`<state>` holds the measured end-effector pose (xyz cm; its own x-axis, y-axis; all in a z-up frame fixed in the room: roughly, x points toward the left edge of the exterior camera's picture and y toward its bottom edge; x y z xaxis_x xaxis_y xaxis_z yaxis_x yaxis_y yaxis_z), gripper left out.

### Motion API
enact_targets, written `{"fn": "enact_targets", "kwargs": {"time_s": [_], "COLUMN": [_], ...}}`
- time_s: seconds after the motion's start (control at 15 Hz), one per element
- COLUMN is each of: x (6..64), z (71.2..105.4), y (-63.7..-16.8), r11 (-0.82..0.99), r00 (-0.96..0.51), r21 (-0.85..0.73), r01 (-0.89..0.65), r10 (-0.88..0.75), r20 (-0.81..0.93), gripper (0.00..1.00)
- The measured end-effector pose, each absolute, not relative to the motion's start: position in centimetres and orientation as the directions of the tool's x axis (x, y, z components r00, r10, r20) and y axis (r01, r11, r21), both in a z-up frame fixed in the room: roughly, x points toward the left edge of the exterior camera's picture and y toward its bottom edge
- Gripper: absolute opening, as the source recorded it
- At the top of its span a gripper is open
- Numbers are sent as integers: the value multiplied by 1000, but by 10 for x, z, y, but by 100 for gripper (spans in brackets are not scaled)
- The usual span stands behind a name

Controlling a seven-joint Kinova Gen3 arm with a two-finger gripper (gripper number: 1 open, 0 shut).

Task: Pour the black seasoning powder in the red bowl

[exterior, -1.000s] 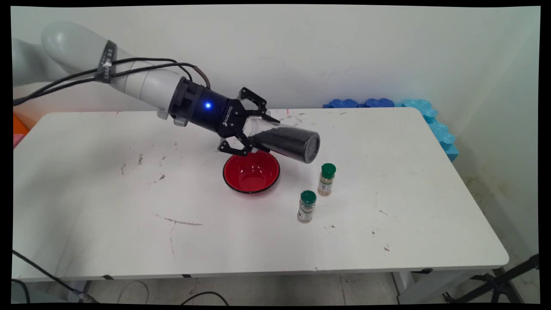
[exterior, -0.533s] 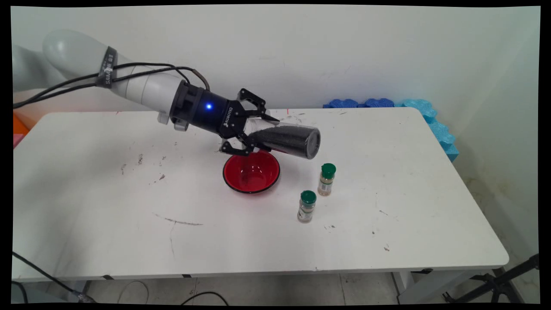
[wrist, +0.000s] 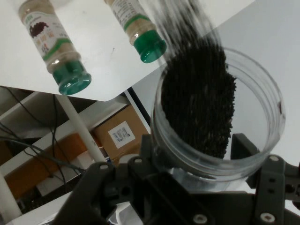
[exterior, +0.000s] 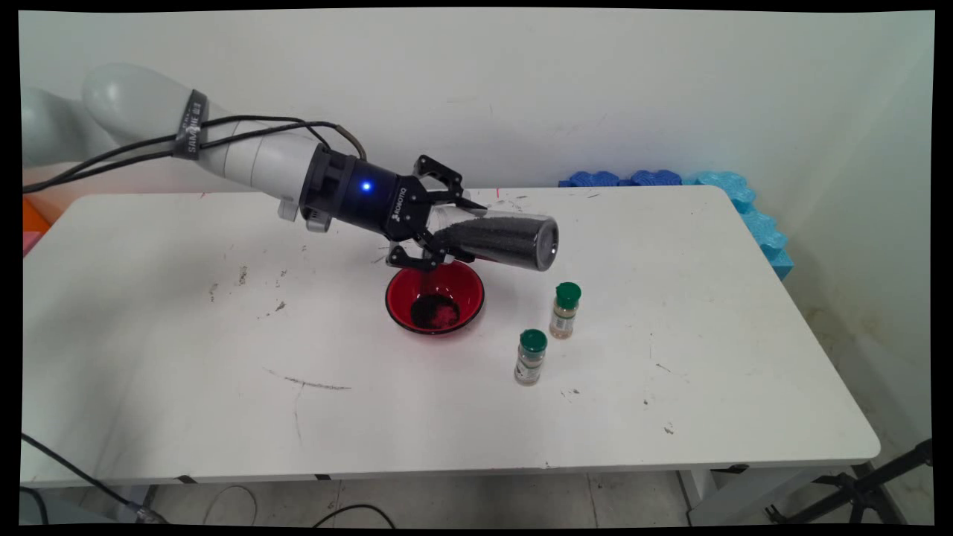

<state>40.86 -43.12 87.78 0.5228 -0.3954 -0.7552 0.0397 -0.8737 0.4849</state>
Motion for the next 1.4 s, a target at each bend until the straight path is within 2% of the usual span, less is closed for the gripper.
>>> {"fn": "enact_targets", "kwargs": {"time_s": [1.4], "x": [402], "z": [869], "y": [-432], "r11": [-877], "r00": [499], "r21": [457], "r01": [148], "r10": [-333], "r20": [-800], "gripper": [0]}}
